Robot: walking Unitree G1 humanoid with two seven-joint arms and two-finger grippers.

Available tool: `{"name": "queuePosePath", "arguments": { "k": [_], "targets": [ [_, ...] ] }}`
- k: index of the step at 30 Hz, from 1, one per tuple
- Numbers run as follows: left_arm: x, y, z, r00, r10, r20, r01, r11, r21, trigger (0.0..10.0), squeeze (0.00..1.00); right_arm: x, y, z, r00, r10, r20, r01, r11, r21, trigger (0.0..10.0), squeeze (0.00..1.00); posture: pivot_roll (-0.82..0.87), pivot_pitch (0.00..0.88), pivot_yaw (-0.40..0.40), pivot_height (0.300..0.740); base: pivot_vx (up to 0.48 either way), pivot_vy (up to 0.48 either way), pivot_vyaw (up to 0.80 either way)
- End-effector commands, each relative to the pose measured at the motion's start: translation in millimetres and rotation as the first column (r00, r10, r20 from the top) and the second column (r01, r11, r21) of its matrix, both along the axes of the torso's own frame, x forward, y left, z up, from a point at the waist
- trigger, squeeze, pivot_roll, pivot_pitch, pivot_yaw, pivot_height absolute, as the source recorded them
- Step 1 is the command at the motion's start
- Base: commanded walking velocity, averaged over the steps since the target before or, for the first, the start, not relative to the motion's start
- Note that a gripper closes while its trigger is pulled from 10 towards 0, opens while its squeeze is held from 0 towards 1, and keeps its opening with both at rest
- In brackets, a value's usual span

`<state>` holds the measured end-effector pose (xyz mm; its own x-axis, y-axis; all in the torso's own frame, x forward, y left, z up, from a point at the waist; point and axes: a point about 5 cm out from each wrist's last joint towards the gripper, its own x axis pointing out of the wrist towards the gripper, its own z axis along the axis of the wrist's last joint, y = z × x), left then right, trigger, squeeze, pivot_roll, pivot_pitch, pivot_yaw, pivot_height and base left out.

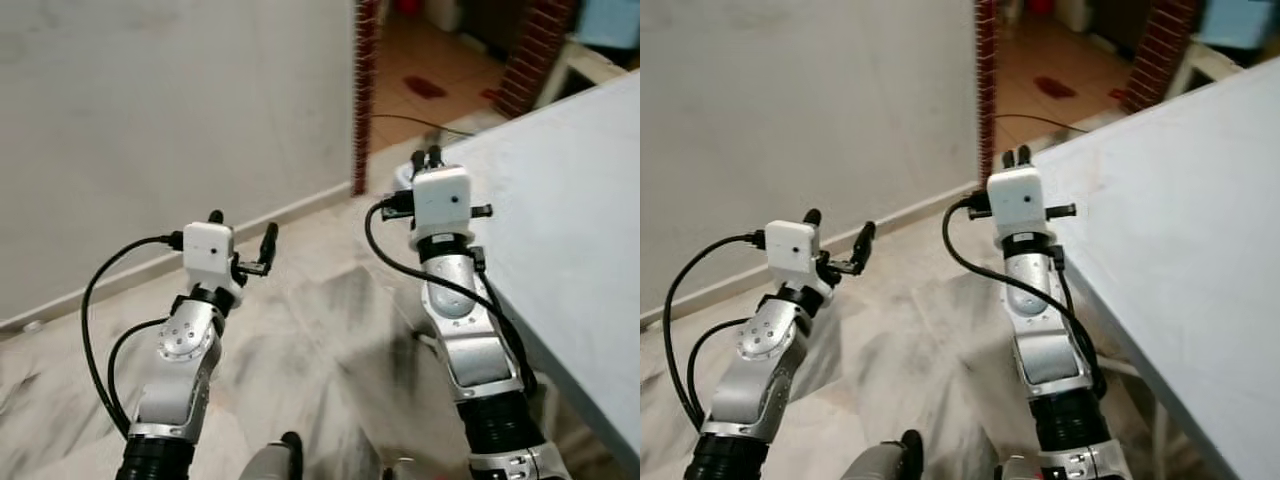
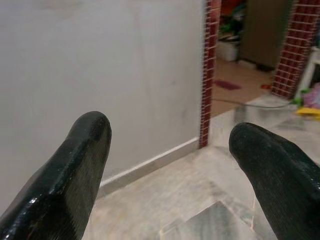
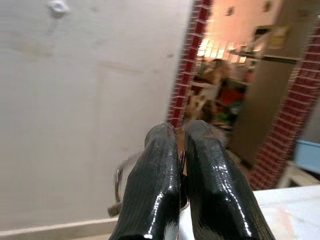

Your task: Hang keys on a hook

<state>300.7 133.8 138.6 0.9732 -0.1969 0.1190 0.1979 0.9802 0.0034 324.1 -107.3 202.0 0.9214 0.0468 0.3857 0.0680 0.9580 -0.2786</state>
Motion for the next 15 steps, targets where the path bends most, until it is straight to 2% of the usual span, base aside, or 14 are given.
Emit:
{"name": "queuePosePath", "arguments": {
  "k": [1,15],
  "targets": [
    [-1.4,0.0,-1.8,1.0,0.002,-0.001,-0.002,1.0,0.022,10.0,0.0,-1.4,0.5,4.0,1.0,0.012,0.017,-0.013,1.0,0.009,10.0,0.0,-0.05,0.162,0.059,0.74,0.0,0.0,0.8],
    [-0.9,-0.4,-4.7,1.0,0.031,0.0,-0.031,0.999,0.034,10.0,0.0,-3.5,5.3,3.3,0.998,0.067,0.005,-0.067,0.997,0.026,10.0,0.0,-0.06,0.168,0.042,0.74,0.0,0.0,0.8]
  ]
}}
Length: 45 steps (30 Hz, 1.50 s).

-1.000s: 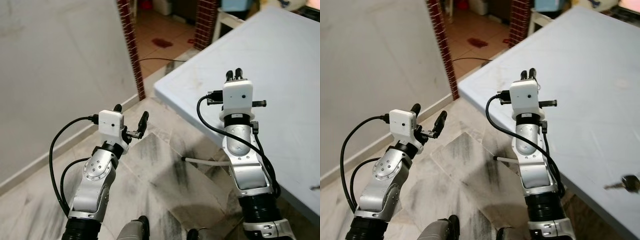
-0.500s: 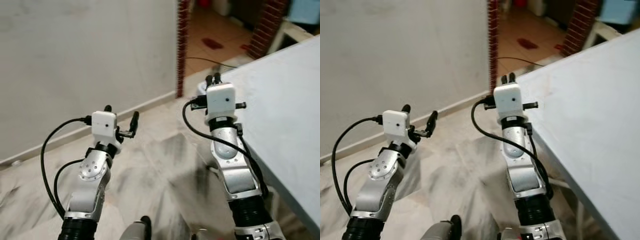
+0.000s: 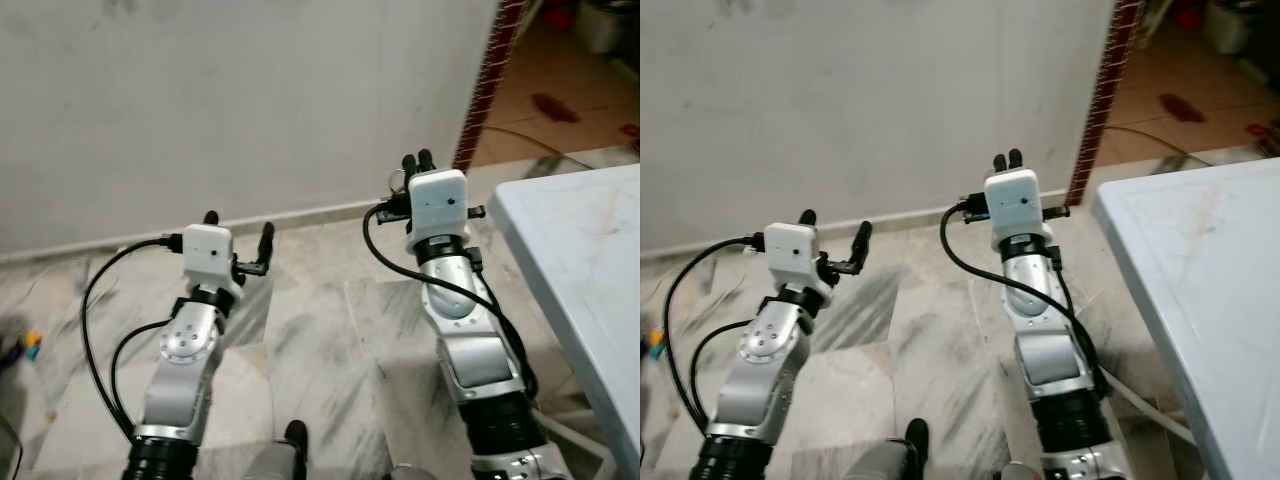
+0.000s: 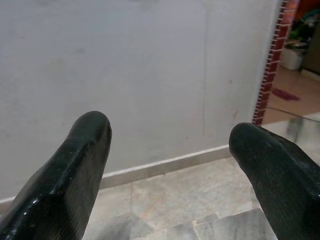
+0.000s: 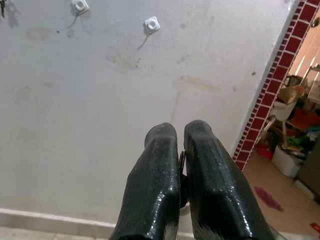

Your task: Hang keys on a hook

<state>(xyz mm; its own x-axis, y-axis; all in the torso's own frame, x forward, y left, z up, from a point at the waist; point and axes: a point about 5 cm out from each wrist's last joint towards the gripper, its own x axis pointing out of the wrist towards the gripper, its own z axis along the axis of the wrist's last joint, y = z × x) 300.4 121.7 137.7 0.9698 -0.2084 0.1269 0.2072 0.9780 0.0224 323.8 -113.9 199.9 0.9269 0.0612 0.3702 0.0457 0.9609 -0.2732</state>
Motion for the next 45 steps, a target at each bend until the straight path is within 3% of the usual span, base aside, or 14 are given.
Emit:
{"name": "queuePosePath", "arguments": {
  "k": [1,5,23,24,26,27,34,45],
  "targets": [
    [-0.6,11.8,-4,0.999,0.041,-0.012,-0.04,0.999,0.017,10.0,0.0,-3.2,11.9,5,0.999,0.048,0.022,-0.049,0.999,0.019,10.0,0.0,-0.06,0.168,0.042,0.74,0.0,0.0,0.8],
    [-1.3,11.5,-5,0.999,0.043,-0.013,-0.043,0.999,0.004,10.0,0.0,-4.2,14.3,5,0.997,0.068,0.019,-0.069,0.997,0.037,10.0,0.0,-0.06,0.168,0.036,0.74,0.0,0.0,0.73],
    [-0.9,11.2,-2,1.0,0.0,-0.017,-0.001,0.999,-0.036,10.0,0.0,-4.9,23.4,7,0.99,0.141,0.027,-0.142,0.988,0.061,10.0,0.0,-0.05,0.162,0.04,0.74,0.0,0.0,0.04],
    [-1.0,11.2,-2,1.0,0.0,-0.017,-0.001,0.999,-0.036,10.0,0.0,-5.5,24.3,8,0.989,0.144,0.031,-0.146,0.988,0.053,10.0,0.07,-0.05,0.163,0.041,0.74,0.0,0.0,0.77],
    [-1.1,11.1,-2,1.0,-0.001,-0.018,0.001,0.999,-0.037,10.0,0.0,-5.9,24.7,8,0.989,0.143,0.034,-0.145,0.988,0.051,10.0,0.07,-0.05,0.163,0.041,0.74,0.0,0.0,0.77],
    [-1.2,10.6,-2,1.0,-0.005,-0.02,0.004,0.999,-0.037,10.0,0.0,-5.8,24.5,7,0.99,0.136,0.03,-0.138,0.989,0.061,10.0,0.01,-0.05,0.164,0.041,0.74,0.0,0.0,0.79],
    [-1.0,9.7,-3,1.0,-0.013,-0.024,0.012,0.999,-0.039,10.0,0.0,-4.9,23.4,7,0.991,0.13,0.027,-0.132,0.989,0.063,10.0,0.0,-0.05,0.167,0.042,0.74,0.0,0.0,0.79],
    [-2.6,6.8,-2,0.998,-0.06,-0.027,0.058,0.997,-0.059,10.0,0.0,-4.2,21.3,7,0.993,0.114,0.03,-0.116,0.99,0.082,10.0,0.0,-0.04,0.165,0.046,0.74,0.0,0.0,0.0]
  ]
}}
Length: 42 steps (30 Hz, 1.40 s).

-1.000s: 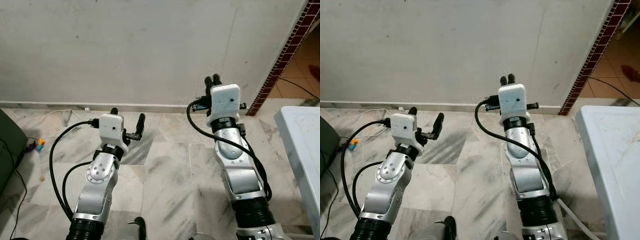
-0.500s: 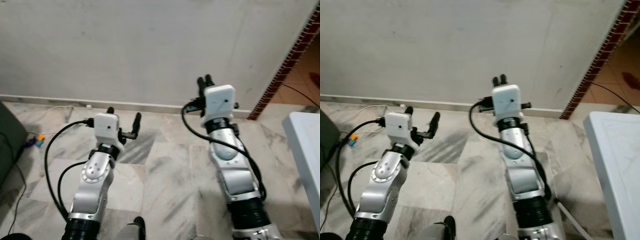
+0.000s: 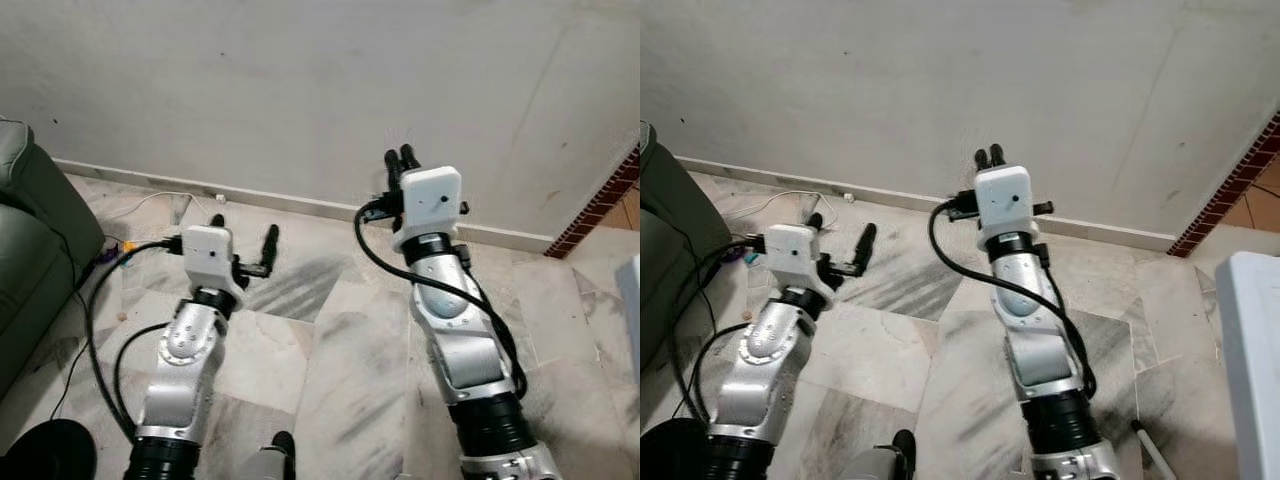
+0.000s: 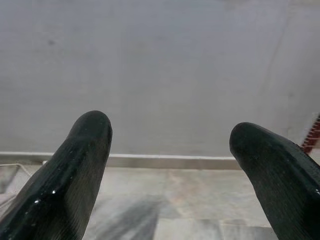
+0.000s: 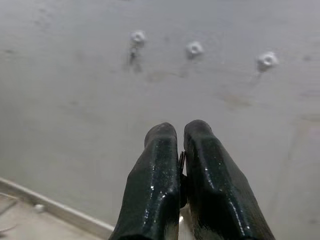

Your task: Hang keys on a hook

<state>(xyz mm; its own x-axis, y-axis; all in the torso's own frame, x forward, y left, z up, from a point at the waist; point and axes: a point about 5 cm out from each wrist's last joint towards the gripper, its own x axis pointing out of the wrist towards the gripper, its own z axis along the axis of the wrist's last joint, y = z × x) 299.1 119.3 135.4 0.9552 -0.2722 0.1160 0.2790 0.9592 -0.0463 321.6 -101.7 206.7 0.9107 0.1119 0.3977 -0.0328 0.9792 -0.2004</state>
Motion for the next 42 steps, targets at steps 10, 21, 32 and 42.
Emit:
{"name": "queuePosePath", "arguments": {
  "k": [10,21,32,42],
  "targets": [
    [-1.3,7.0,4.4,0.999,-0.032,0.016,0.033,0.999,-0.008,10.0,0.0,-1.1,8.9,0.0,1.0,0.027,0.005,-0.027,0.999,0.021,10.0,0.0,-0.04,0.159,0.042,0.74,0.397,0.0,0.0],
    [-2.7,5.6,2.1,0.999,-0.051,0.007,0.051,0.999,-0.013,10.0,0.0,-1.6,8.1,0.5,1.0,0.025,0.008,-0.026,0.999,0.019,10.0,0.0,-0.05,0.156,0.039,0.74,0.446,0.0,0.0],
    [-3.3,5.1,2.4,0.998,-0.055,0.007,0.055,0.998,-0.014,10.0,0.0,-1.4,8.0,-1.0,1.0,0.025,0.004,-0.025,0.999,0.023,10.0,0.0,-0.04,0.16,0.042,0.74,0.446,0.0,0.0],
    [-5.2,4.7,-0.4,0.999,-0.054,-0.006,0.053,0.998,-0.017,10.0,0.0,-1.8,10.5,-3.2,0.999,0.04,-0.006,-0.04,0.999,0.02,10.0,0.0,-0.05,0.165,0.039,0.74,0.442,0.0,0.0]
  ]
}}
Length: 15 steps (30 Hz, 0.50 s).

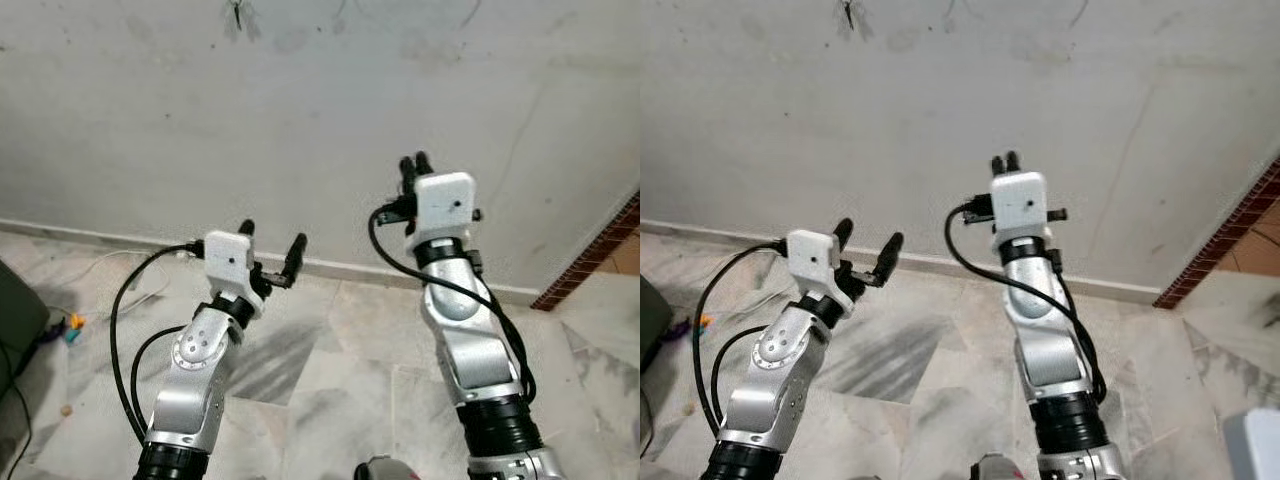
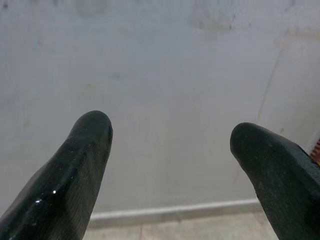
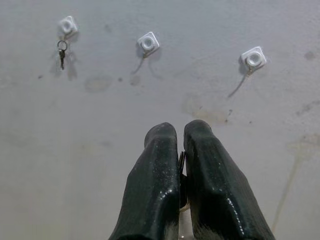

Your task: Hang keys on a hook

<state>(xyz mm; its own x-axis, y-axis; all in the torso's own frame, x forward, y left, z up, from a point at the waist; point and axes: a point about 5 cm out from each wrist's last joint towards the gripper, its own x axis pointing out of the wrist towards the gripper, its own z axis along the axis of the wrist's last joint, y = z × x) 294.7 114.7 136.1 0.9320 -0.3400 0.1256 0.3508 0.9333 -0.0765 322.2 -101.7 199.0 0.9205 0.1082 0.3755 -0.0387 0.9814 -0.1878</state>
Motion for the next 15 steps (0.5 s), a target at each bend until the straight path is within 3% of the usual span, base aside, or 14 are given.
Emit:
{"name": "queuePosePath", "arguments": {
  "k": [1,15],
  "targets": [
    [-0.9,9.3,-1.2,1.0,0.022,-0.006,-0.022,1.0,0.016,10.0,0.0,-2.5,10.5,4.5,0.999,0.04,0.019,-0.04,0.999,0.008,10.0,0.0,-0.05,0.165,0.039,0.74,0.439,0.0,0.0],
    [-2.0,7.5,-2.0,1.0,0.015,-0.012,-0.015,1.0,0.018,10.0,0.0,-3.9,12.3,2.3,0.999,0.051,0.013,-0.051,0.999,0.004,10.0,0.0,-0.05,0.17,0.041,0.74,0.436,0.0,0.0]
  ]
}}
